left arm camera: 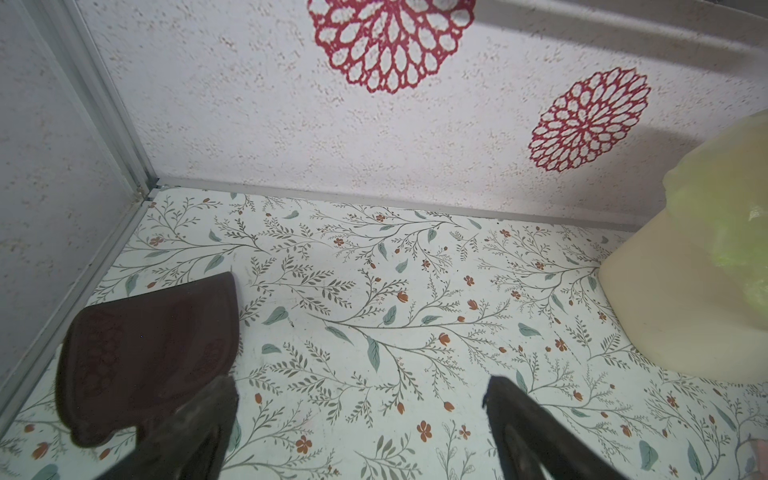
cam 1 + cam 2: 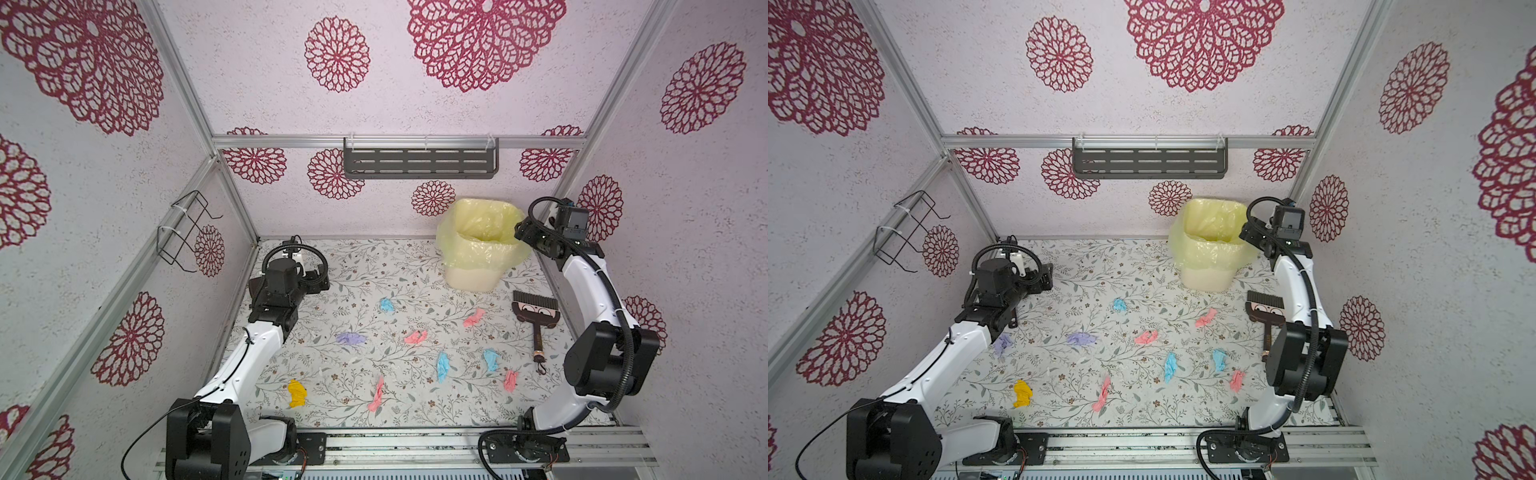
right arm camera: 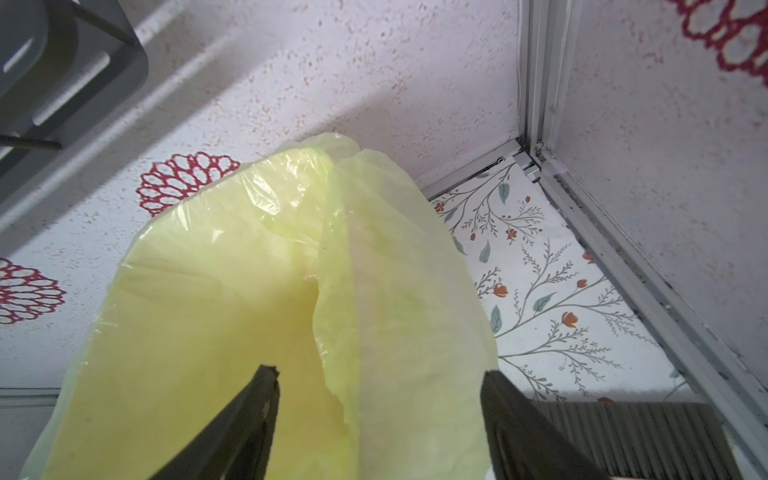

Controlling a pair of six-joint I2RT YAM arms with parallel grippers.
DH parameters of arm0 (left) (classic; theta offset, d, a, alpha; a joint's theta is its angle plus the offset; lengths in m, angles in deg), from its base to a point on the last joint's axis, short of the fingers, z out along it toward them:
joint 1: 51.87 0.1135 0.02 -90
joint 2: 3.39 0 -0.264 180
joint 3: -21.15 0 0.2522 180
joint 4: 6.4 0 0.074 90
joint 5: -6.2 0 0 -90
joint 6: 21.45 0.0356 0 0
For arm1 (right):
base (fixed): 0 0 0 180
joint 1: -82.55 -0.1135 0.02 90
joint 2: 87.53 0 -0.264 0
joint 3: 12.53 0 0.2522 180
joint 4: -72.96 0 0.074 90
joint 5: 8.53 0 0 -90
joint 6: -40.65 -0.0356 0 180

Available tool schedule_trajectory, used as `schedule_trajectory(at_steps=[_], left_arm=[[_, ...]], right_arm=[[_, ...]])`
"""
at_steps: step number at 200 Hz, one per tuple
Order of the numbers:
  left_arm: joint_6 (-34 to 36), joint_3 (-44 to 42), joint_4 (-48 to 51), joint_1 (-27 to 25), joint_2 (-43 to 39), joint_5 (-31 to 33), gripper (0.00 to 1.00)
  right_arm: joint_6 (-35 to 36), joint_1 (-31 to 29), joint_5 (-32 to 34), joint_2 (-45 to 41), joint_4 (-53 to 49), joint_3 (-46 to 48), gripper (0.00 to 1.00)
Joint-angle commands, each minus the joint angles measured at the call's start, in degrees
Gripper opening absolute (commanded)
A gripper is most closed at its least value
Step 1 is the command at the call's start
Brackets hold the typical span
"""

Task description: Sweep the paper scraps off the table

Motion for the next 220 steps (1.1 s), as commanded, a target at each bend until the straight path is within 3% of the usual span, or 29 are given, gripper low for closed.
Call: schedule_trajectory(at_steps=[1, 220], left_arm=[[-0.68, 0.47, 0.46, -0.20, 0.24, -0.75, 0.97], [-0.59, 0.46, 2.48, -0.12, -0.01, -1.35, 0.97]], right_arm=[[-0.67, 0.38, -3.14, 1.09, -1.56, -3.47, 0.74], [8.65, -1.79, -8.06, 15.89, -22.34, -23.43, 0.48]])
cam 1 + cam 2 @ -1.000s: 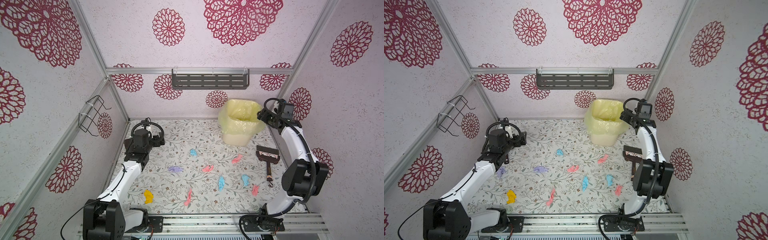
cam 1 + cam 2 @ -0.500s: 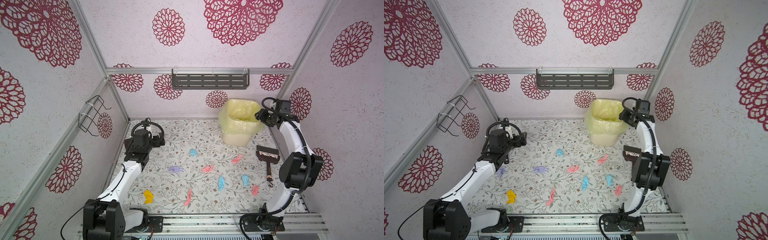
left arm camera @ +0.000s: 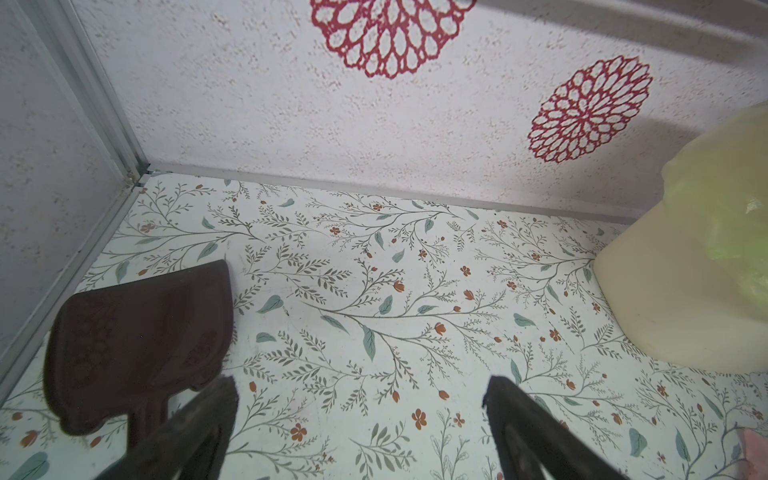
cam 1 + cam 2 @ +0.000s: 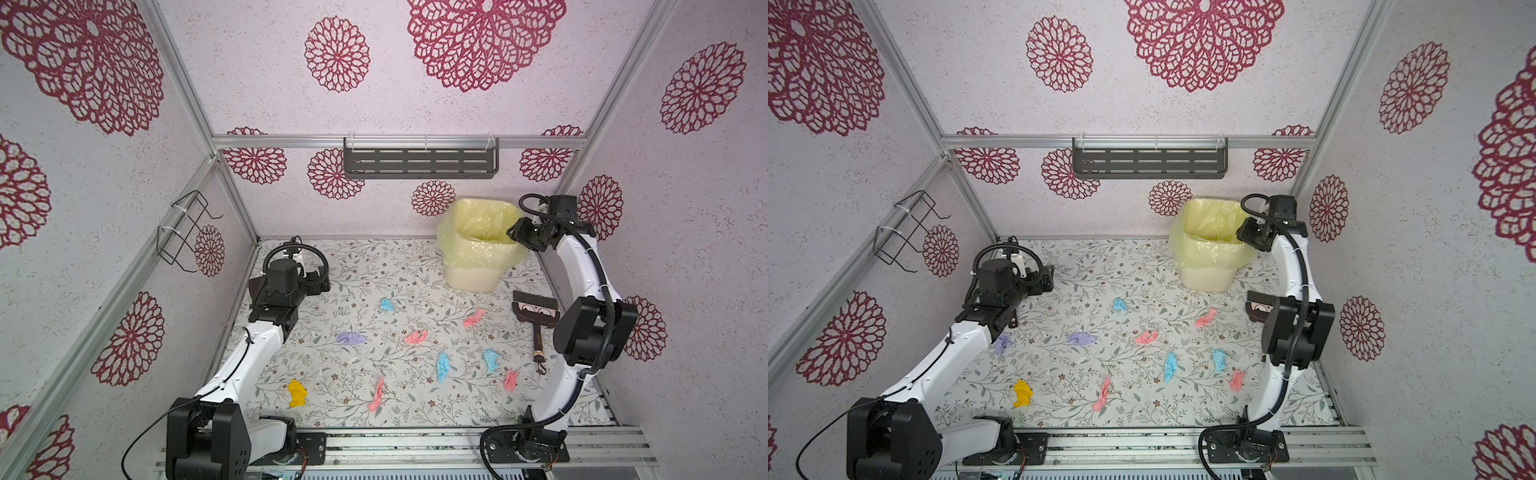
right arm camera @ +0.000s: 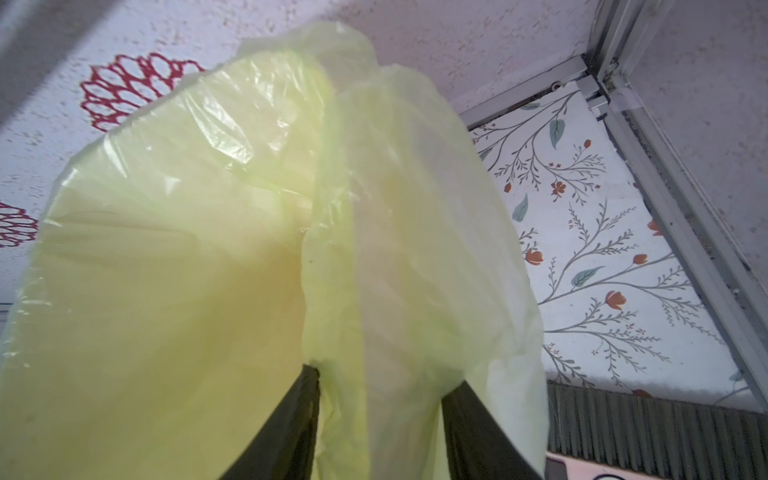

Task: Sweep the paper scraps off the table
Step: 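Grasp the yellow-green bag rim with the right gripper, then drag the bin by its bag rim toward the table centre with the right gripper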

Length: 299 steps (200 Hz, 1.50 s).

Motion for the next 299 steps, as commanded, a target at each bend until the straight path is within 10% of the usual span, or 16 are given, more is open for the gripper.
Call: schedule_trajectory(at_steps=[1, 299], left_arm=[[0.11, 0.46, 0.97, -0.12, -0.22, -0.55, 0.97], [1.45, 1.68, 5.85, 0.68, -3.01, 0.10, 0.97]], right_arm=[[2.92, -1.05, -1.63, 1.04, -3.75, -3.27, 0.48], [3.35, -25.49, -8.95, 18.89, -5.79, -26.66, 0.46]])
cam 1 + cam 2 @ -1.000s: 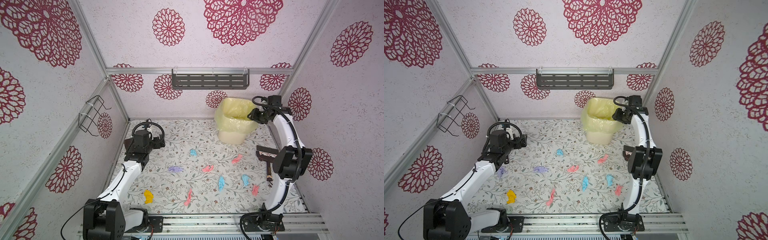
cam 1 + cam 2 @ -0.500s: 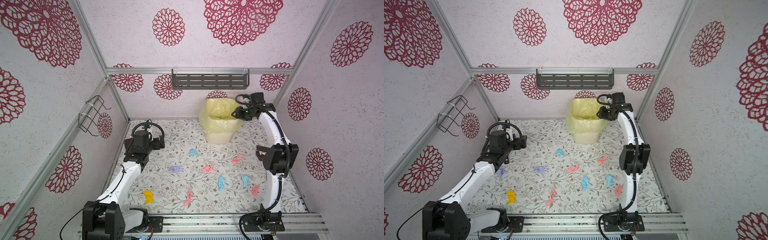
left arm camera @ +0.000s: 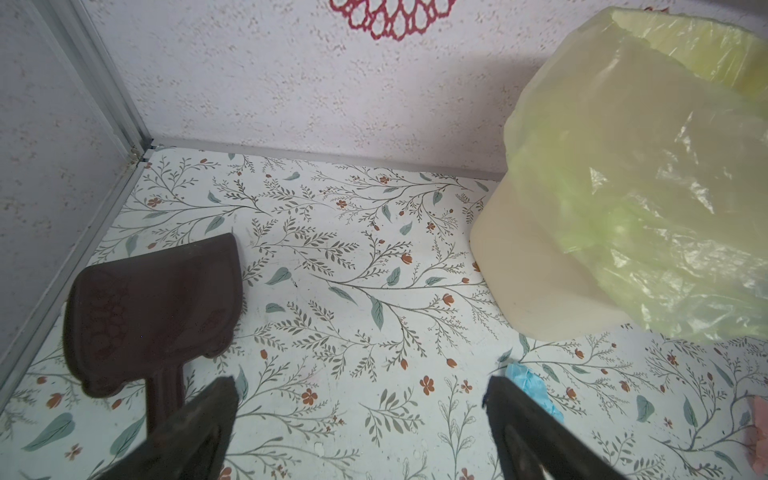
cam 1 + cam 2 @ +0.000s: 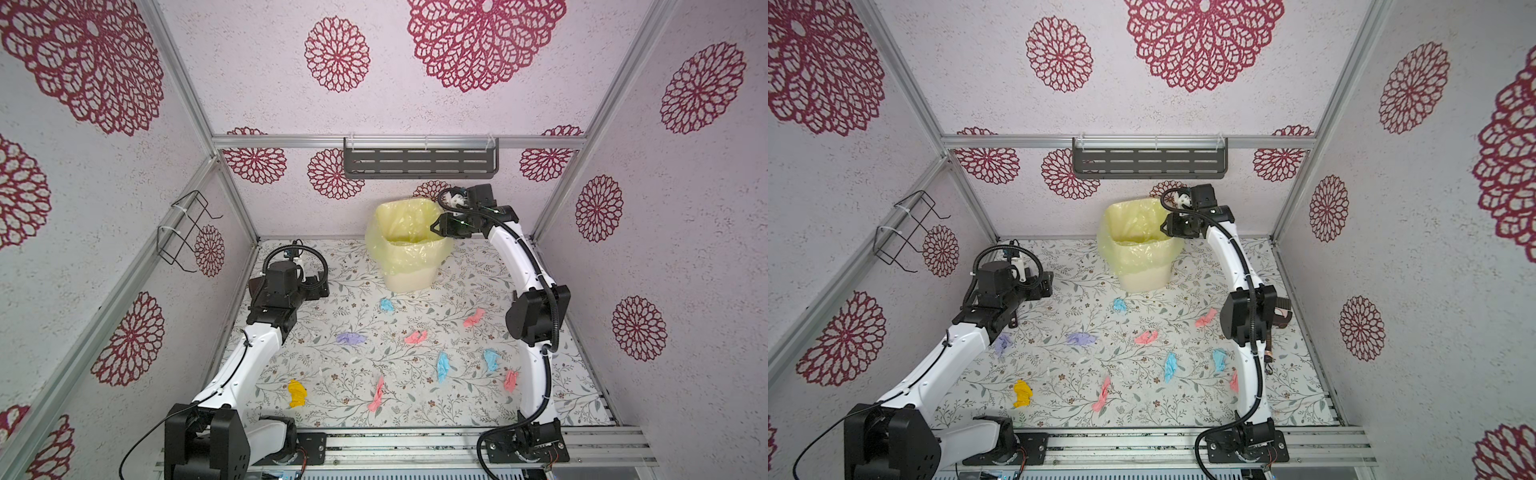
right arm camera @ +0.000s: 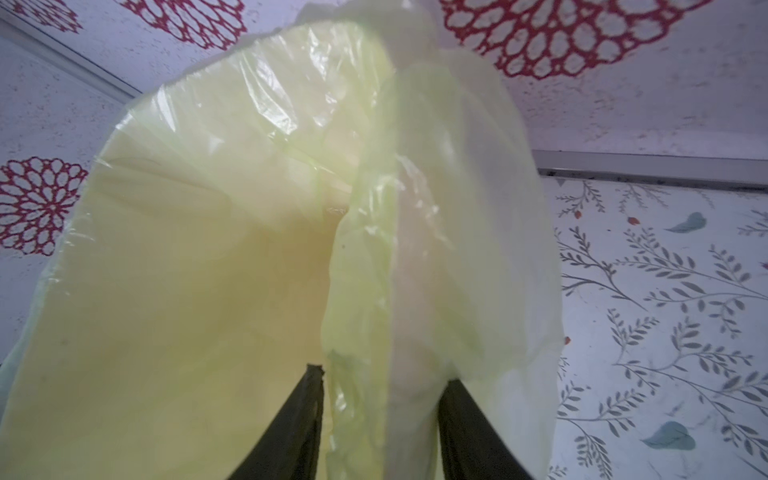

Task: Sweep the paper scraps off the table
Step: 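Drag the bin by its bag rim toward the table centre with the right gripper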

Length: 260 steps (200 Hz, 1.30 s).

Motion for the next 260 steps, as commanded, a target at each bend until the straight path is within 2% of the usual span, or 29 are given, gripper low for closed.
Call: schedule_trajectory(at_steps=[1, 123, 208, 230, 260], left_arm=[[0.30, 1.68, 0.58, 0.40, -1.49, 0.10, 0.97], [-1.86, 4.89, 2.60, 0.40, -2.18, 1.58, 0.97], [-2.48, 4.48, 3.43, 0.40, -3.84, 2.58, 0.97], [-2.47, 4.12, 3.81, 0.40, -4.16, 2.99, 0.97], [-2.50, 3.84, 4.10, 0.40, -4.84, 3.54, 0.97]], right_arm=[[-1.52, -2.69, -1.54, 1.59, 0.67, -1.45, 0.46], [-6.14, -11.17, -2.48, 5.86, 7.86, -3.49, 0.48], [-7.78, -13.98, -3.76, 8.53, 10.36, -5.94, 0.51], [-7.31, -13.83, -3.06, 8.09, 10.23, -6.47, 0.55], [-6.59, -13.23, -1.27, 5.74, 10.03, -6.55, 0.66]])
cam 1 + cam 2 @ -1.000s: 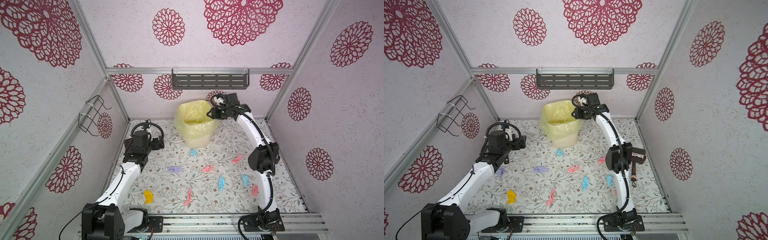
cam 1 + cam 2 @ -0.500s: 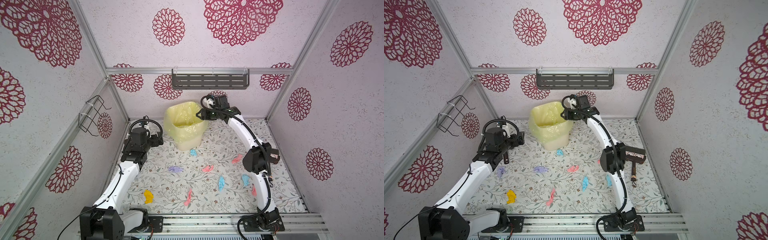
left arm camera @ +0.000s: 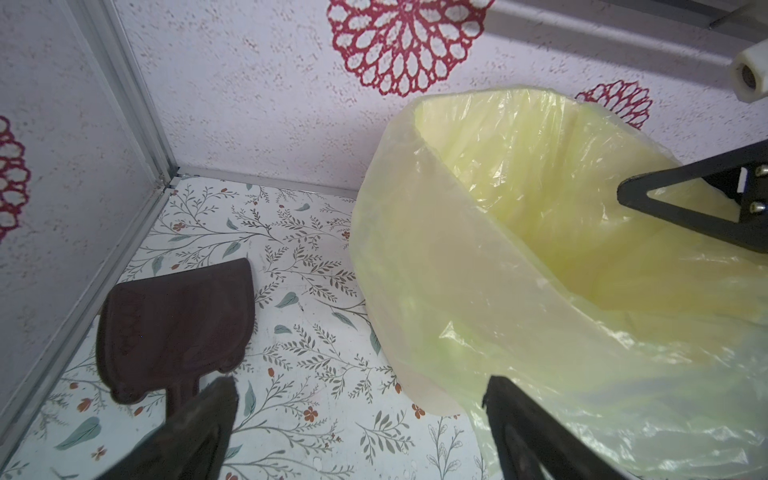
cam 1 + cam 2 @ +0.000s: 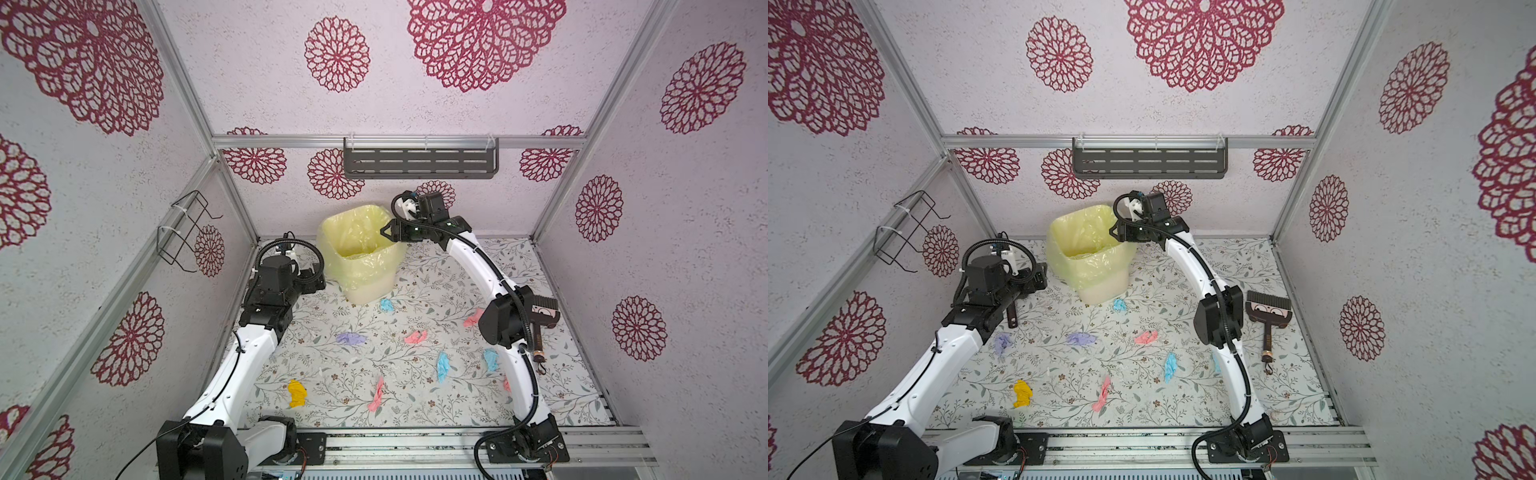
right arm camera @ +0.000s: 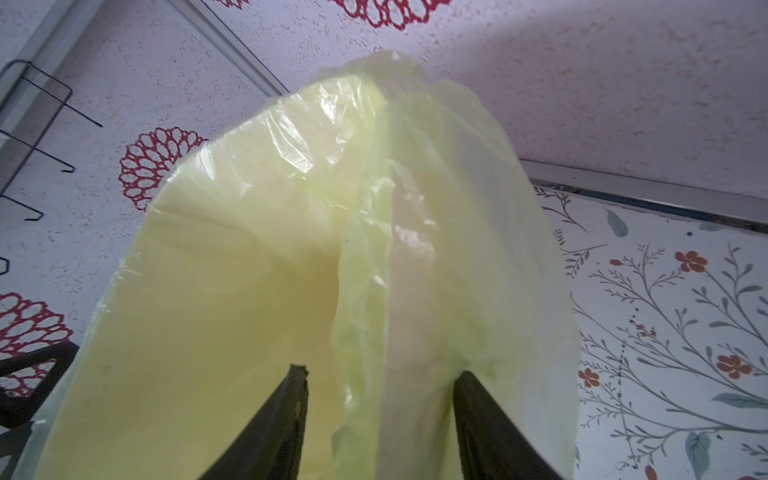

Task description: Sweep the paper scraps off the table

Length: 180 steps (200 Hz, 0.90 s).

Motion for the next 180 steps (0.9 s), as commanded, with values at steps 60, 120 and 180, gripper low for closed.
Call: schedule_trajectory(at_steps=[60, 120, 180], left_arm=[[-0.81, -0.30, 0.74, 0.40, -2.78, 1.28, 0.97], [-1.10, -0.82, 1.38, 0.40, -4.43, 2.09, 0.97], [-2.15, -1.94, 2.89, 0.40, -6.76, 3.55, 0.97]], right_arm=[[2.01, 0.54, 2.05, -6.24, -1.08, -1.14, 0.84], [3.01, 0.68, 4.58, -10.32, -1.04, -1.08, 0.99], [7.52, 0.82, 14.37, -16.06, -10.59, 0.47, 0.99]])
